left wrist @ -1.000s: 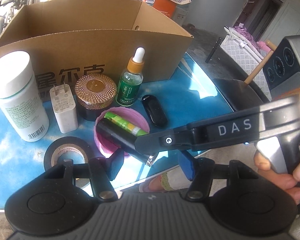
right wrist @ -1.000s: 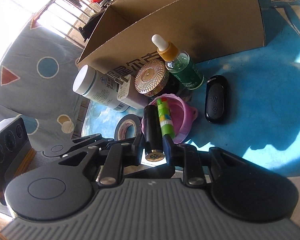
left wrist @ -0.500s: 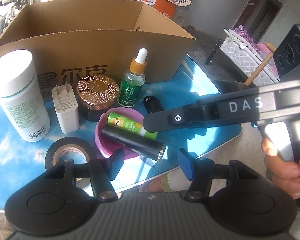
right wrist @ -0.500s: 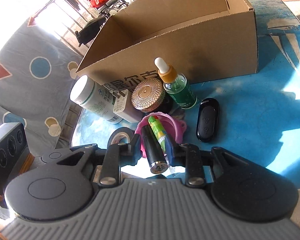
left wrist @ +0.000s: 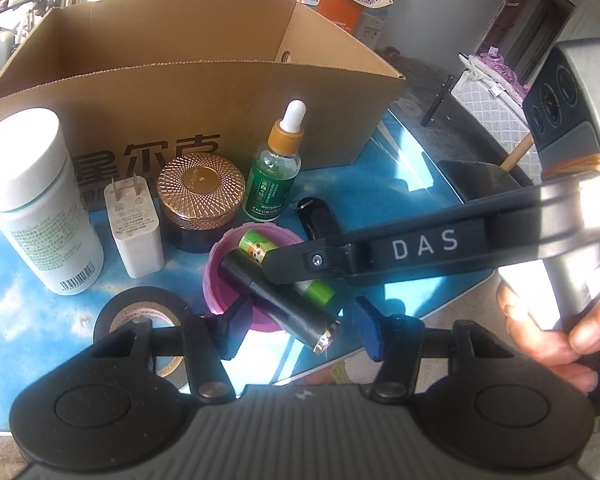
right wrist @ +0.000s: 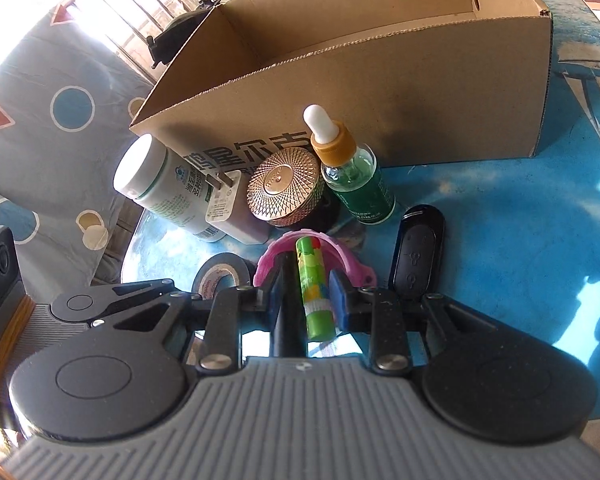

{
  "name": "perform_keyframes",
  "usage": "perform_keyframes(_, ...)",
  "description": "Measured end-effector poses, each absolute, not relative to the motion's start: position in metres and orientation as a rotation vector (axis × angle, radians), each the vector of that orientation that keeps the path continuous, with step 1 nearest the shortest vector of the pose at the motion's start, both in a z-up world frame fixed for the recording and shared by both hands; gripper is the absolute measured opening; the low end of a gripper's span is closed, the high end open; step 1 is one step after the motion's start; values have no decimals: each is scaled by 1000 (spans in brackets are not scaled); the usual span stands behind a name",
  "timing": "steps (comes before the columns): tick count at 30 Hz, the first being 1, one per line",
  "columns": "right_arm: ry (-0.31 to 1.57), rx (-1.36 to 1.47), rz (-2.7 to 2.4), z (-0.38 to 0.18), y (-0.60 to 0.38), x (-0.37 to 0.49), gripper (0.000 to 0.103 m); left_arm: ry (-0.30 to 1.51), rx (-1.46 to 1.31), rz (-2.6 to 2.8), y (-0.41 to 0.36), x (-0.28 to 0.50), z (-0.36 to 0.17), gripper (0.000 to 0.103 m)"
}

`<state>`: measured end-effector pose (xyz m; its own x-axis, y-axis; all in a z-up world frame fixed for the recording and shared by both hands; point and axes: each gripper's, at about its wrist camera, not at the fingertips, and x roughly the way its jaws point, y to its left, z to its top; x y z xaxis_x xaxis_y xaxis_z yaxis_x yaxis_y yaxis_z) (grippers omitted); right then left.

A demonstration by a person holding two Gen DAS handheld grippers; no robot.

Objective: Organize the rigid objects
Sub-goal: 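Lift the green stick with the right gripper and carry it over the box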

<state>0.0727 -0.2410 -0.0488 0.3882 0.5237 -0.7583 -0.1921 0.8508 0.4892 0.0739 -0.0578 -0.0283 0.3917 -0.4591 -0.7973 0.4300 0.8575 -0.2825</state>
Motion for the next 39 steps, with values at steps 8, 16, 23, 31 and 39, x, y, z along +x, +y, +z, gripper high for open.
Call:
perform_keyframes(8, 1141, 455, 489, -63, -249, 88, 25, 1039, -14, -550, -64, 81, -31, 54)
perform_keyframes(16, 1165, 555, 508, -72, -253, 92, 19, 1063, -27, -533, -64, 88, -35, 48)
perform_keyframes(23, 1123, 582, 488, -68, -262, 88, 14, 1058, -27, -530, -65, 88, -34, 49)
perform_keyframes(31, 1073, 612, 476, -61, -271, 84, 14, 993, -17, -512, -67, 81, -22, 64)
perform_keyframes(39, 1004, 603, 524, -34, -266, 68, 14, 876, -12, -535, -66, 64, 5, 54)
